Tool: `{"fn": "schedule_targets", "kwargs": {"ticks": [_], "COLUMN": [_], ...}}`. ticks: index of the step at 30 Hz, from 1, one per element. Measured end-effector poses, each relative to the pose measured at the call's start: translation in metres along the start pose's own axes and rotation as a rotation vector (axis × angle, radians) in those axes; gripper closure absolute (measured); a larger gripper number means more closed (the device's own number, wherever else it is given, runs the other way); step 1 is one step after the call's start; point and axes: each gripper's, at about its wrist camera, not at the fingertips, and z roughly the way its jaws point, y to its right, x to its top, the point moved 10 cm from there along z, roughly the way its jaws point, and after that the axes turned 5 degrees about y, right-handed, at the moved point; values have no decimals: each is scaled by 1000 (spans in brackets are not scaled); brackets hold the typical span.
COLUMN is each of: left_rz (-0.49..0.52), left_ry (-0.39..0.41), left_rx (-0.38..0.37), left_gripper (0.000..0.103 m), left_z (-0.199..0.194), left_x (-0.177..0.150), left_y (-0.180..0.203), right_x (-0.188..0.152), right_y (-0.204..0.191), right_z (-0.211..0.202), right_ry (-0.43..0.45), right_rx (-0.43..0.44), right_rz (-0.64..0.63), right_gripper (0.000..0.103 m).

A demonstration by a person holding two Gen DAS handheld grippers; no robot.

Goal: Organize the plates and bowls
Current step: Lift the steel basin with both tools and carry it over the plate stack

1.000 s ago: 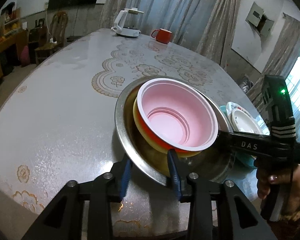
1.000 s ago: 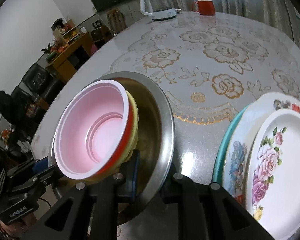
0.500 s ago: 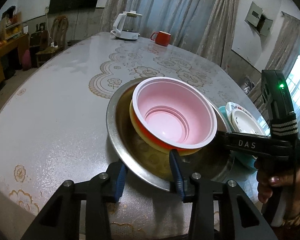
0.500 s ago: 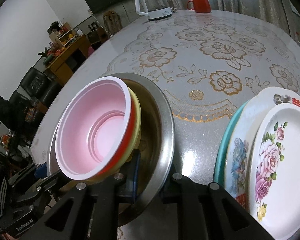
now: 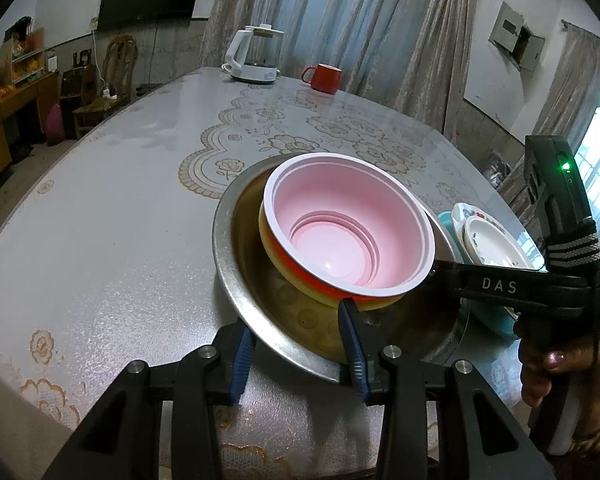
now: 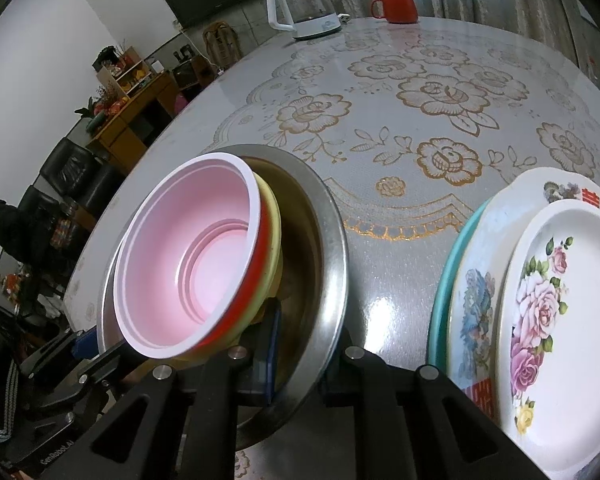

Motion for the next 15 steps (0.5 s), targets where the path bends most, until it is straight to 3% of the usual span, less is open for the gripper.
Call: {"fn": "schedule_targets", "kwargs": {"ticks": [15], "left_rz": [6], "left_ry": [1], "left_rx": [-1], "left_gripper": [62], "left_z": [-4], "left_x": [1], "left_y": [3], "right_x": [1], "right_y": [-6], "right_z": [-7], "right_ry": [39], "right_rx": [-18], "right_rz": [-75], "right_gripper": [88]}}
